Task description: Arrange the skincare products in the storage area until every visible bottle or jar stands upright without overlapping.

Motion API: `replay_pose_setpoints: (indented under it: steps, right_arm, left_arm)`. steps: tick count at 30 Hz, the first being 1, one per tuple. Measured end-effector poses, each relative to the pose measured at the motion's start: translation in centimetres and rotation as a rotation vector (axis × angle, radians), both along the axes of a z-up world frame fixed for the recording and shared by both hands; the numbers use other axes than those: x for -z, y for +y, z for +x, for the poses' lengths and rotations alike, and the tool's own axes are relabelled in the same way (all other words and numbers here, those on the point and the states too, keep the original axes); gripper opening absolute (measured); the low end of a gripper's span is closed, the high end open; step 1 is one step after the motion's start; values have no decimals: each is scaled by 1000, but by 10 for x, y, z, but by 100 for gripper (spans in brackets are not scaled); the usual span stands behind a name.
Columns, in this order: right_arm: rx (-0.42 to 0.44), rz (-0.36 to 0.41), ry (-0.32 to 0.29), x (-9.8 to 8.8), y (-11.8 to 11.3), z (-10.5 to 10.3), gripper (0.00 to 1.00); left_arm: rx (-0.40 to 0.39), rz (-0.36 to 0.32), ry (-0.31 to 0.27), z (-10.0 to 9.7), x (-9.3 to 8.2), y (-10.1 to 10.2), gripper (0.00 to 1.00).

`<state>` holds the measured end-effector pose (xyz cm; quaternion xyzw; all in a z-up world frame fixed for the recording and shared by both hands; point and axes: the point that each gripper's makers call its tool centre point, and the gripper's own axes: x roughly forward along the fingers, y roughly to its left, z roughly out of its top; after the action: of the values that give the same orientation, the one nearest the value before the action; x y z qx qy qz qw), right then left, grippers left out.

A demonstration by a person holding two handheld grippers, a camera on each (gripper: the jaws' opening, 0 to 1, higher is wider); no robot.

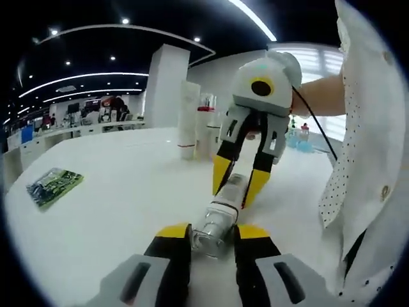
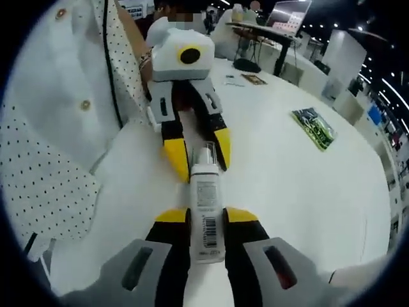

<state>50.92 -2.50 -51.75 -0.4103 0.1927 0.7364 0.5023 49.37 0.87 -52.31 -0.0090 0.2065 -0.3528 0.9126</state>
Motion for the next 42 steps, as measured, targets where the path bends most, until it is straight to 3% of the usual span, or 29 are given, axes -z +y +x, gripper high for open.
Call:
replay_pose_setpoints:
  steps: [1, 3, 4, 6, 7, 10, 12, 13, 16, 20, 21, 24, 26, 33, 35, 37, 39, 41, 42]
  right_arm:
    - [8, -3, -9, 1, 0, 1, 20]
    - [29, 0, -86, 1, 0, 8, 22]
    - [53, -1, -80, 2, 0, 4, 23]
    - [112, 16, -110, 3, -1, 5, 26]
    - [144, 47, -125, 0, 3, 10, 28]
    - [204, 110, -179, -5, 7, 14, 30]
    - [256, 122, -216, -8, 6, 19, 31]
    - [281, 126, -255, -10, 6, 23, 30]
    - [376, 177, -362, -15, 9, 35, 28]
    - [473, 181, -436, -17, 6, 43, 23]
    - [496, 197, -431, -19, 6, 46, 22]
    - [599, 262, -262, -22, 10, 47, 22]
    - [619, 282, -206, -23, 12, 47, 21]
    - [715, 330, -139, -26, 5, 57, 21]
    - [765, 361, -37, -26, 7, 54, 21]
    - [794, 371, -10, -27, 6, 57, 21]
    - [824, 384, 39, -23, 9, 40, 21]
    - [872, 415, 161, -21, 13, 34, 21]
    - [886, 436, 180, -22, 14, 34, 21]
  left_arm:
    - [26, 2, 30, -4, 1, -3, 23]
    - [44, -3, 95, -9, -1, -8, 20]
    - [20, 7, 120, -9, -2, -6, 20]
    - [-19, -75, 201, -11, -8, -10, 19]
    - [-40, -121, 212, -9, -14, -10, 19]
    - [-67, -103, 219, -7, -22, -8, 18]
    - [-84, -117, 231, -5, -30, -10, 18]
    - [-104, -156, 240, -3, -40, -12, 18]
    - [-178, -218, 225, 10, -63, -13, 18]
    - [-192, -206, 194, 20, -80, -19, 18]
    - [-195, -198, 181, 24, -84, -20, 18]
    - [-205, -196, 156, 31, -90, -21, 18]
    - [-208, -191, 150, 36, -95, -22, 18]
    - [-187, -130, 115, 45, -99, -34, 18]
    - [-172, -114, 99, 47, -102, -37, 18]
    - [-164, -109, 100, 50, -103, -39, 18]
    - [-159, -103, 101, 54, -103, -41, 18]
    - [-144, -80, 83, 56, -103, -45, 18]
    - [-137, -71, 74, 57, -104, -47, 18]
